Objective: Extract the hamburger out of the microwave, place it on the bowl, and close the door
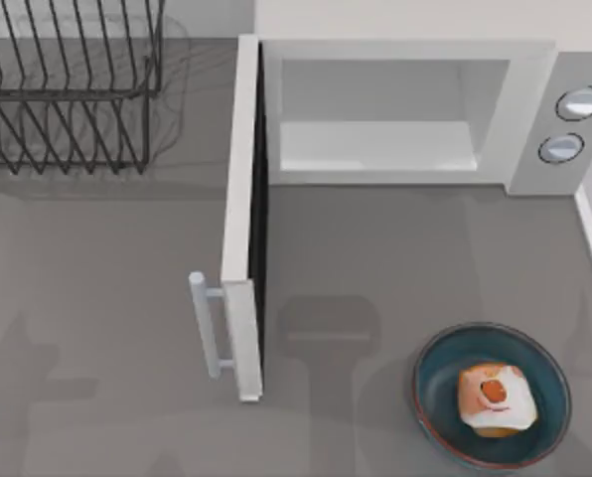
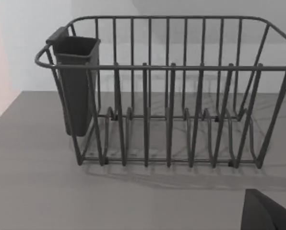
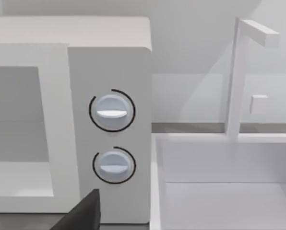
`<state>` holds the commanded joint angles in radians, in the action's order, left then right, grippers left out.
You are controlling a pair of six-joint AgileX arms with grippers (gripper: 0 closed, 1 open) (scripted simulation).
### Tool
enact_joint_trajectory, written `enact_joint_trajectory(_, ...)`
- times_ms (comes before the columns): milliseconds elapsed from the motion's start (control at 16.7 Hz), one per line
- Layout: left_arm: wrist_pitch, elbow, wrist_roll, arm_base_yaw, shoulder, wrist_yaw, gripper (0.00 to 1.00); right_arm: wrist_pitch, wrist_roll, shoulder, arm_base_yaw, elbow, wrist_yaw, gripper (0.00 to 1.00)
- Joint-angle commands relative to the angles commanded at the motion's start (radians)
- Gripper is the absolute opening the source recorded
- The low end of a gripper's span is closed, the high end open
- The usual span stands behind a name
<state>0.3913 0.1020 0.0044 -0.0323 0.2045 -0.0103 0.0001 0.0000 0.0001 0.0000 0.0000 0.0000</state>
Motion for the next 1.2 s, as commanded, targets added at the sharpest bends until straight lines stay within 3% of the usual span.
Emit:
enact_joint_trajectory(240,-0.044,-0.009,0.011,-0.138,-0.032,-0.138,0.00,0.000,0.000,0.000,0.000,0.000,0.000,1.00)
enact_joint_trajectory(600,-0.045,0.002,0.007,-0.135,-0.047,-0.138,0.00,0.000,0.000,0.000,0.000,0.000,0.000,1.00)
enact_joint_trajectory(900,0.024,0.153,-0.084,0.015,-0.263,-0.033,0.00,0.000,0.000,0.000,0.000,0.000,0.000,1.00)
enact_joint_trajectory(1200,0.110,0.381,-0.227,0.259,-0.687,0.140,0.00,0.000,0.000,0.000,0.000,0.000,0.000,1.00)
